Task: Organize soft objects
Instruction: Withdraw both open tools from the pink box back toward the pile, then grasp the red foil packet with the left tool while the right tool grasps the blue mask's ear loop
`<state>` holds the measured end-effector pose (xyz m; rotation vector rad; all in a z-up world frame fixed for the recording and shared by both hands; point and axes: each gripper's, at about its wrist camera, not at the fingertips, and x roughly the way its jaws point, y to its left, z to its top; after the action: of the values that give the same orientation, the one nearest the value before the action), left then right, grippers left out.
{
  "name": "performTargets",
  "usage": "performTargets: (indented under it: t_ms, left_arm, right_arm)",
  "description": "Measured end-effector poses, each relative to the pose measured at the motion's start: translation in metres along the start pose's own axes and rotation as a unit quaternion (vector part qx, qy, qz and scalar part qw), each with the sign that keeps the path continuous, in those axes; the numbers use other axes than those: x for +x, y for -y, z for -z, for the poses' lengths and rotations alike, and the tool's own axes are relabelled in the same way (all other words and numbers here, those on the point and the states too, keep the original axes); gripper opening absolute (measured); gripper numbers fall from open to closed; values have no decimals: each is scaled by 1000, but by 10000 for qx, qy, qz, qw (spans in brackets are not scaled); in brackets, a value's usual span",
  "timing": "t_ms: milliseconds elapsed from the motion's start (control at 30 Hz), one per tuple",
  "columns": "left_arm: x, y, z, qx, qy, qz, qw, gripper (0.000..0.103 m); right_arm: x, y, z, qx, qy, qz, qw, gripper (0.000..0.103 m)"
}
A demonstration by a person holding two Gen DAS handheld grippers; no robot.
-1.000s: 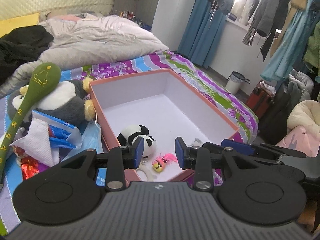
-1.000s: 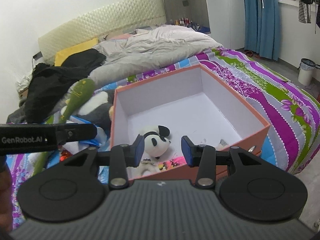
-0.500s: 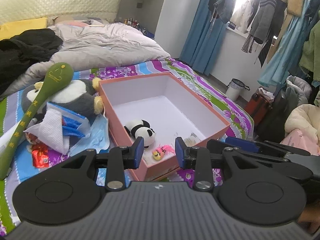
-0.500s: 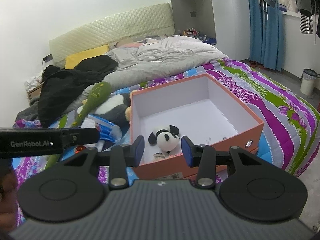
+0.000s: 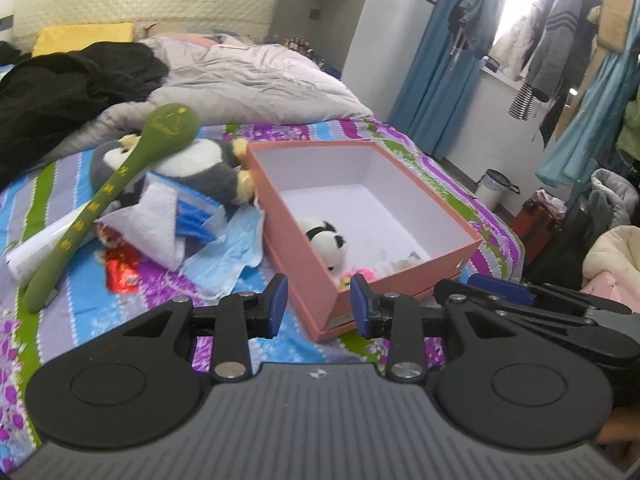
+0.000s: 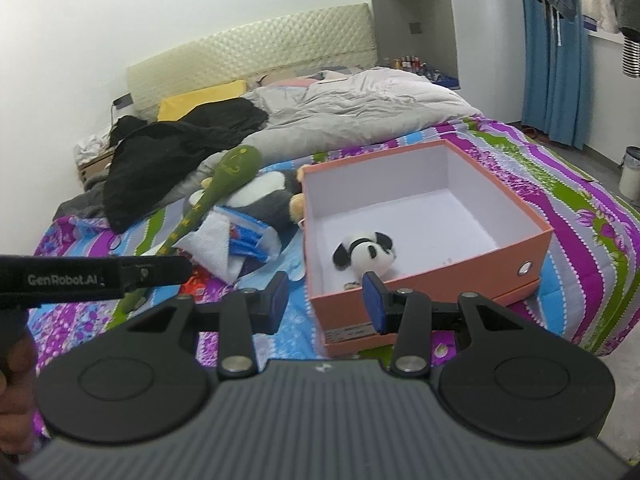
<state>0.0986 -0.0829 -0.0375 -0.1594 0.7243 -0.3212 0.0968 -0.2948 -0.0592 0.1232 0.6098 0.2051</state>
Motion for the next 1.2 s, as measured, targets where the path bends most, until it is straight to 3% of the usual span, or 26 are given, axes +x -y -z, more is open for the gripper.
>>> performTargets:
  t_ms: [500,733,867,1200]
  left_arm:
    - [-38,-56,46,-570,61,-582,9967,46]
    - [-44,-80,69,-934,14,-833,9921,46]
    - [-34,-100,77,-1229,-36,-895,9884,46]
    - [24,-147,68,-1344,-188,-1137,9842,46]
  right_arm:
    - [5,-49,29,-336,-202,-619,9973,44]
    - [18,-62,45,-440,-488,-684,9955,44]
    - [32,-67,44,-547,-597,-667,9945,44]
    - [91,-81,45,-587,-810,-709,9925,44]
